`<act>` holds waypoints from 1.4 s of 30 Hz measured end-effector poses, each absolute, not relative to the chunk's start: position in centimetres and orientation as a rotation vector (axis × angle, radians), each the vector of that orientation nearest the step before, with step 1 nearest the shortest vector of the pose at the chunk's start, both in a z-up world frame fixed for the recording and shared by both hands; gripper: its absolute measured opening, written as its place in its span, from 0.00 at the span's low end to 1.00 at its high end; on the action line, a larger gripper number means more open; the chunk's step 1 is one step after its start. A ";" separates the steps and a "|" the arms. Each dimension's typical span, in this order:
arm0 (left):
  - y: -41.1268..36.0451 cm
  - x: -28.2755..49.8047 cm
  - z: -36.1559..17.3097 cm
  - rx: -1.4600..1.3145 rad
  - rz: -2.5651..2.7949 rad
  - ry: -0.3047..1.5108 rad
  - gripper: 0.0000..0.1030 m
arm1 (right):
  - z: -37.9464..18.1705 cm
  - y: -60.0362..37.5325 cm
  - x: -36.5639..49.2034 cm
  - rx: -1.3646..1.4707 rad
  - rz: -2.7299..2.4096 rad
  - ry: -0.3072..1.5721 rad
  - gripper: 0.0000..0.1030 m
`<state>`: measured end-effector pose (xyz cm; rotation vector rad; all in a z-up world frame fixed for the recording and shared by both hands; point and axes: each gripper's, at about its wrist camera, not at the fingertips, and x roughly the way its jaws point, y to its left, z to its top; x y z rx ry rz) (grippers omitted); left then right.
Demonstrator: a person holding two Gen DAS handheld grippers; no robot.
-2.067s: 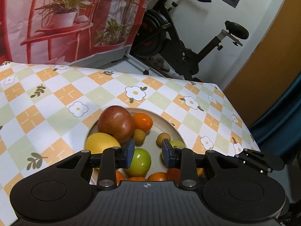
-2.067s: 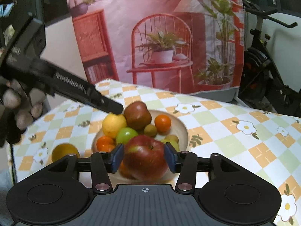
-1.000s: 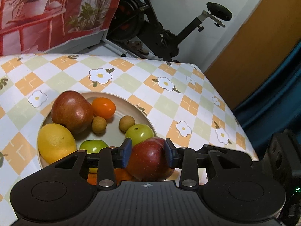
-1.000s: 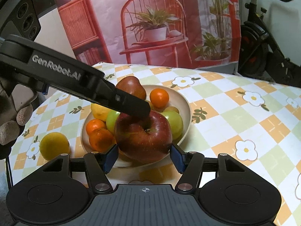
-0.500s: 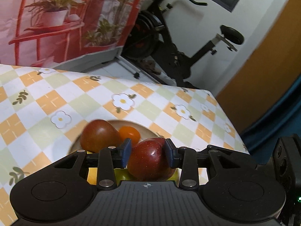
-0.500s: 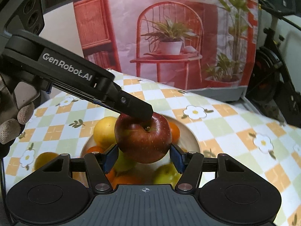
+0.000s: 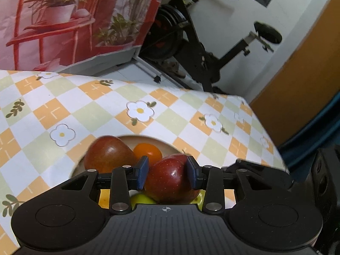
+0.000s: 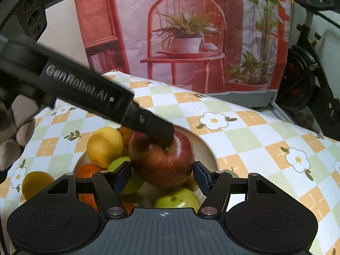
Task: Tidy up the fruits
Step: 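Lower the red apple onto the plate and open both grippers, then withdraw both grippers from the plate toward the loose lemon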
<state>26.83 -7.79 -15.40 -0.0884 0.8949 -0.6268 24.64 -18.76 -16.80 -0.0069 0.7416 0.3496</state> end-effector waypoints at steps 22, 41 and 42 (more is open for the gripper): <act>1.5 21.0 -11.8 -0.078 -0.533 0.821 0.42 | -14.5 -16.2 18.6 0.084 0.367 0.690 0.59; 9.8 17.5 -14.7 -0.125 -0.450 0.855 0.42 | -15.8 -4.6 17.3 -0.104 0.588 0.781 0.59; 9.7 17.5 -14.8 -0.129 -0.452 0.855 0.42 | -16.0 -4.4 17.5 -0.111 0.590 0.788 0.59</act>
